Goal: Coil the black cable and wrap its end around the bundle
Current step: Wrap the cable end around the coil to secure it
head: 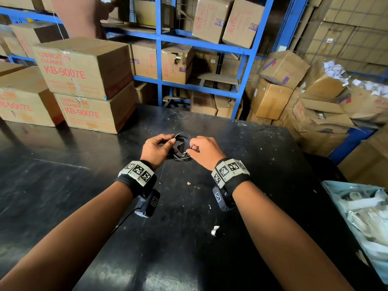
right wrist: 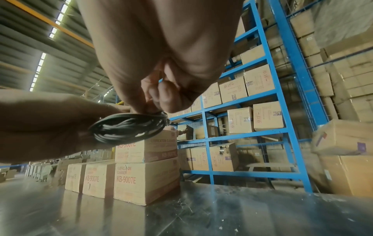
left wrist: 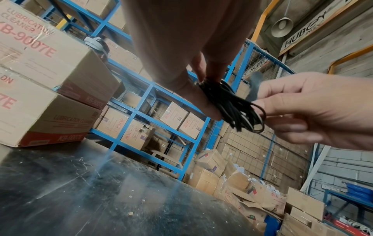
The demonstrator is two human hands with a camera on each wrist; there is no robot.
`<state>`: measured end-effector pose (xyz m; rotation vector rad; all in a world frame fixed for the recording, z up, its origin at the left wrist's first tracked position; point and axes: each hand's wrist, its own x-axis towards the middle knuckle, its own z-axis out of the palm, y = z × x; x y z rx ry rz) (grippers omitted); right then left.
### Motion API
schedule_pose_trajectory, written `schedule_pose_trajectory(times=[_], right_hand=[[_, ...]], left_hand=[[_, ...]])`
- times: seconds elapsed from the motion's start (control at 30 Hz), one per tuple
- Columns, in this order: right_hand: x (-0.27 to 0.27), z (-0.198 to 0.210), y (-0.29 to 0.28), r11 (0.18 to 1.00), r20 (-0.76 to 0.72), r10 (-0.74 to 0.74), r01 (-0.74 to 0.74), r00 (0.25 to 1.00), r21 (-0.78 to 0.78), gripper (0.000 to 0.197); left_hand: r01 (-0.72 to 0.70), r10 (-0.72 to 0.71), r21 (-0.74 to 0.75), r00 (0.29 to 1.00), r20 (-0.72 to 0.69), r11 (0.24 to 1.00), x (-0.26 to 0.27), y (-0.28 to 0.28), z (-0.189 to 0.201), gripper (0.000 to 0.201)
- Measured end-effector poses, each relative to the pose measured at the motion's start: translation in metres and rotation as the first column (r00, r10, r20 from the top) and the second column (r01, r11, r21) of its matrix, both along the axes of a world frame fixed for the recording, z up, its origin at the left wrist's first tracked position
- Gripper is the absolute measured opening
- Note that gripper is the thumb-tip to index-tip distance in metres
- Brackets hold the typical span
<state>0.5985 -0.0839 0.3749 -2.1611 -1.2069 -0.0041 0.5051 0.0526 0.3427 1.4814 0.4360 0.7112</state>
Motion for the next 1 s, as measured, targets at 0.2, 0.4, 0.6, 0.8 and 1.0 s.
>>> schedule_pose_trajectory(times=[0.2, 0.4, 0.6, 0.8, 1.0], right_hand=[[-0.001, 0.002, 0.000, 0.999, -0.049, -0.008, 0.010, 0.999, 0.048, 0.018], [-0.007, -0.001, 0.004, 0.995, -0.079, -0.055, 0.062, 0.995, 0.082, 0.018], [-0.010, 0.000, 0.001, 0.998, -0.166, 0.007, 0.004, 0.986, 0.066, 0.013], [-0.006, 0.003, 0.001, 0.997, -0.080, -0.008, 0.001, 0.997, -0.080, 0.017], [-0.004, 0.002, -0.003, 1.000, -0.123, 0.010, -0.006, 0.992, 0.028, 0.003]], left_hand=[[-0.008, 0.011, 0.057, 0.999, -0.040, 0.998, 0.002, 0.005, -0.007, 0.014], [0.003, -0.002, 0.028, 0.999, -0.044, 1.000, 0.001, 0.003, -0.008, 0.012], [-0.016, 0.020, 0.080, 0.999, -0.043, 0.997, 0.003, 0.006, -0.008, 0.011], [-0.001, 0.006, 0.088, 0.998, -0.055, 0.996, 0.002, 0.008, -0.008, 0.011], [0.033, -0.030, 0.062, 0.998, -0.049, 0.998, 0.000, 0.005, -0.009, 0.012]])
